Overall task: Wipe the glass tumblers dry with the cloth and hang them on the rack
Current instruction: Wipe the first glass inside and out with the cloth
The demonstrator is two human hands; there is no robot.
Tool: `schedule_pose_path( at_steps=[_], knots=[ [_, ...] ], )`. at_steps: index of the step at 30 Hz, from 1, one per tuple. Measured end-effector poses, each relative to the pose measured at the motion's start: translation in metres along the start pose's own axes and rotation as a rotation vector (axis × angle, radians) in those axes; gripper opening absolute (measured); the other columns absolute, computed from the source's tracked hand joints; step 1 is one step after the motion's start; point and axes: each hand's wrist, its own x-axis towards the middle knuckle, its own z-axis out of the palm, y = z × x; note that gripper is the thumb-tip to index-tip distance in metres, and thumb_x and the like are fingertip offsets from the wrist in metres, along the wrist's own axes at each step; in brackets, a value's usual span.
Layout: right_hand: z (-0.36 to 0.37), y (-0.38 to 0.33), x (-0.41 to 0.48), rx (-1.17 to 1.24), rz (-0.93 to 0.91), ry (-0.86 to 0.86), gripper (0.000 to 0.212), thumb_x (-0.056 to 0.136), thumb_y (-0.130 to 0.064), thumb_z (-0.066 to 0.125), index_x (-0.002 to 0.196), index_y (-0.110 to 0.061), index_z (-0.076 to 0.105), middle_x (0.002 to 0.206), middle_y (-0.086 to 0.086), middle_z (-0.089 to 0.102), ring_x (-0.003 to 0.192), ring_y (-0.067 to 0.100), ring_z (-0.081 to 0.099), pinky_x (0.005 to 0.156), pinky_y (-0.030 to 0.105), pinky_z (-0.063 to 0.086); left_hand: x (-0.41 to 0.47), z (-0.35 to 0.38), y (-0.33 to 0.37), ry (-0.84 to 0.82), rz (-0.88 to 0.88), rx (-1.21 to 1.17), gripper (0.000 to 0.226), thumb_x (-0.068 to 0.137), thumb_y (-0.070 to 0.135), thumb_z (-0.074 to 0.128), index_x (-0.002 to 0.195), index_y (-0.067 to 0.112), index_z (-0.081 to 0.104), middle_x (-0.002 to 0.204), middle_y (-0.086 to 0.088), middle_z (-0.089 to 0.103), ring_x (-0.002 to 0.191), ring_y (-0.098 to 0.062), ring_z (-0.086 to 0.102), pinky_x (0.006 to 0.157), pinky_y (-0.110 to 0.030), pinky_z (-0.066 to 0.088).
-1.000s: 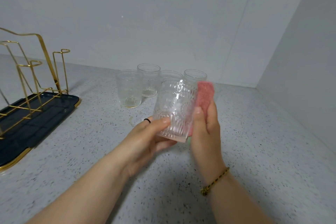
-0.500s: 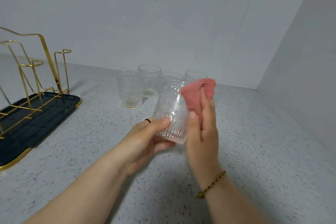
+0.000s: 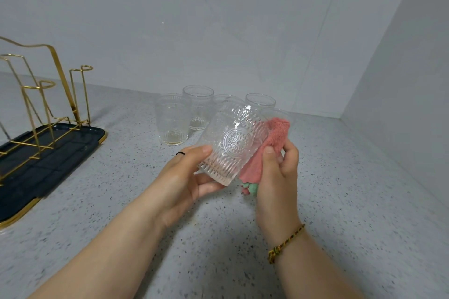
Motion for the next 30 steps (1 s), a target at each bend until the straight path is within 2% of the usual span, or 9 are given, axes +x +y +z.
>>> schedule_pose_path(
  at_steps=[5, 8, 13, 17, 20, 23, 25, 27, 30],
  knots=[
    [-0.011, -0.011, 0.006, 0.054, -0.079, 0.065, 0.019, 0.092, -0.012, 0.043, 0.088, -0.03, 0.049, 0.073, -0.01, 0.059, 0.06, 0.002, 0.056, 0.052, 0.017, 0.047, 0.001, -0.003, 0.003, -0.016, -0.019, -0.05, 0.045, 0.065, 0.033, 0.053, 0.103, 0.008, 0.057, 0.085, -0.008, 0.071, 0.066, -0.019, 0.069, 0.06, -0.03, 0.059],
    [-0.019, -0.021, 0.011, 0.044, -0.149, 0.049, 0.02, 0.089, -0.008, 0.049, 0.082, -0.025, 0.057, 0.058, -0.01, 0.057, 0.047, 0.0, 0.05, 0.045, 0.014, 0.045, 0.0, -0.005, 0.007, -0.055, -0.029, -0.022, 0.046, 0.059, 0.032, 0.06, 0.098, 0.008, 0.058, 0.08, -0.006, 0.073, 0.067, -0.018, 0.07, 0.056, -0.029, 0.058],
    [-0.027, -0.028, 0.018, -0.157, -0.279, -0.119, 0.028, 0.081, 0.0, 0.059, 0.078, -0.028, 0.061, 0.095, -0.004, 0.057, 0.079, -0.005, 0.054, 0.07, 0.009, 0.045, -0.002, -0.002, 0.003, -0.083, -0.052, 0.031, 0.037, 0.065, 0.031, 0.048, 0.095, 0.012, 0.061, 0.077, -0.004, 0.074, 0.064, -0.014, 0.07, 0.05, -0.025, 0.056],
    [-0.034, -0.039, 0.016, -0.21, -0.208, -0.323, 0.022, 0.081, -0.002, 0.058, 0.075, -0.022, 0.064, 0.083, -0.003, 0.058, 0.049, 0.0, 0.049, 0.041, 0.011, 0.039, -0.001, -0.004, 0.006, -0.046, -0.049, 0.027, 0.032, 0.07, 0.033, 0.059, 0.096, 0.014, 0.061, 0.074, -0.004, 0.073, 0.06, -0.015, 0.069, 0.047, -0.025, 0.056],
    [-0.036, -0.042, 0.016, -0.373, -0.223, -0.504, 0.024, 0.087, -0.005, 0.05, 0.07, -0.016, 0.063, 0.06, -0.015, 0.055, 0.049, -0.003, 0.047, 0.049, 0.009, 0.038, 0.0, -0.007, 0.008, -0.044, -0.07, 0.021, 0.037, 0.067, 0.035, 0.051, 0.095, 0.014, 0.061, 0.073, -0.006, 0.073, 0.057, -0.016, 0.068, 0.046, -0.026, 0.056],
    [-0.037, -0.042, 0.016, -0.514, -0.153, -0.634, 0.037, 0.092, -0.013, 0.038, 0.065, 0.01, 0.048, 0.041, -0.008, 0.037, 0.039, 0.002, 0.036, 0.043, 0.009, 0.031, -0.001, -0.008, 0.009, -0.051, -0.119, 0.083, 0.032, 0.071, 0.036, 0.063, 0.091, 0.012, 0.061, 0.069, -0.006, 0.072, 0.054, -0.015, 0.068, 0.044, -0.025, 0.056],
    [-0.037, -0.043, 0.014, -0.536, -0.114, -0.653, 0.039, 0.093, -0.018, 0.035, 0.062, 0.005, 0.046, 0.037, -0.009, 0.034, 0.036, 0.003, 0.033, 0.041, 0.009, 0.029, -0.001, -0.008, 0.009, -0.05, -0.158, 0.092, 0.037, 0.067, 0.039, 0.056, 0.091, 0.011, 0.061, 0.068, -0.006, 0.071, 0.052, -0.016, 0.067, 0.043, -0.026, 0.055],
    [-0.036, -0.045, 0.013, -0.468, -0.118, -0.609, 0.039, 0.092, -0.023, 0.037, 0.07, 0.0, 0.059, 0.039, -0.012, 0.044, 0.038, -0.001, 0.042, 0.041, 0.007, 0.032, -0.001, -0.01, 0.009, -0.048, -0.18, 0.066, 0.041, 0.063, 0.038, 0.052, 0.092, 0.01, 0.062, 0.071, -0.01, 0.07, 0.051, -0.018, 0.067, 0.042, -0.027, 0.055],
    [-0.042, -0.045, 0.019, -0.251, -0.175, -0.578, 0.024, 0.081, -0.044, 0.051, 0.088, -0.032, 0.07, 0.079, -0.027, 0.068, 0.08, -0.007, 0.063, 0.065, 0.007, 0.046, 0.0, -0.013, 0.014, -0.046, -0.174, 0.025, 0.041, 0.063, 0.038, 0.051, 0.09, 0.011, 0.064, 0.071, -0.013, 0.069, 0.047, -0.021, 0.066, 0.037, -0.027, 0.053]
  ],
)
